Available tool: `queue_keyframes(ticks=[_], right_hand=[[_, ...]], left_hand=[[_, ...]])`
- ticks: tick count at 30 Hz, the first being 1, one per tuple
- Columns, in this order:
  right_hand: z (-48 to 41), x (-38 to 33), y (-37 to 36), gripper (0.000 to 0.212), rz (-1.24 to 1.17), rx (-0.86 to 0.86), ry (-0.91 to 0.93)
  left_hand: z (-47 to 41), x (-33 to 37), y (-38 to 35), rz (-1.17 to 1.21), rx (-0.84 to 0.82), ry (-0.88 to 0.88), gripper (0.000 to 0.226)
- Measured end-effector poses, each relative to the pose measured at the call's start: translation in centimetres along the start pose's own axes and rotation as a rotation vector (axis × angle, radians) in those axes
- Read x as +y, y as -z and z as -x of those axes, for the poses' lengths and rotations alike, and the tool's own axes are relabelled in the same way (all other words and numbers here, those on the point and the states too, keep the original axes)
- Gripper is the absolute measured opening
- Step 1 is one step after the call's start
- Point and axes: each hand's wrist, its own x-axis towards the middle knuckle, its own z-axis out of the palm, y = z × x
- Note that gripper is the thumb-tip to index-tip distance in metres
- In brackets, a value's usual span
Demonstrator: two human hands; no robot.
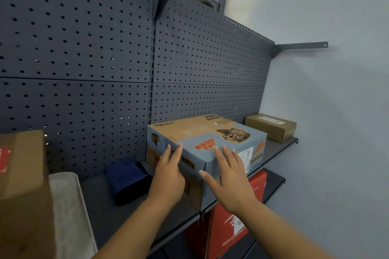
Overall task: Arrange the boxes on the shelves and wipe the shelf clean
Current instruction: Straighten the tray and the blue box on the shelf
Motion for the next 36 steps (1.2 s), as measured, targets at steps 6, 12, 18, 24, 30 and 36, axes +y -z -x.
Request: queue_keyframes(ticks=[6,12,18,24,30,36], right_hand=[[-3.2,2.0,-1.5,0.093,0.036,0.031,0.045],[-4.7,4.1,-1.6,0.091,0.035,0.058,0.029],[-6.4,6.6,-0.6,0.094,0.050,0.027,-0.003],[-8.6,10.1,0.3,0.096,0.063,-0.005,-0.027],[-11.4,14.6,1.3,0.095,0.058,-0.040,-0.042],[-14.4,19.8,2.2,0.096,0.061,-0.066,-0.049]], left_hand=[[-2.8,0.0,-1.2,-0.024,0.000,0.018,0.059],[-4.7,0.3,-3.0,-0.075,-0.044,-0.025,0.057],[-7.2,1.1,-5.6,-0.144,-0.105,-0.040,0.061],[-9.6,2.4,-8.9,-0.219,-0.113,-0.078,0.065],[-12.9,3.9,-12.7,-0.184,-0.182,-0.119,0.068],[-16.0,5.6,-16.6,-0.190,-0.244,-0.131,0.075]])
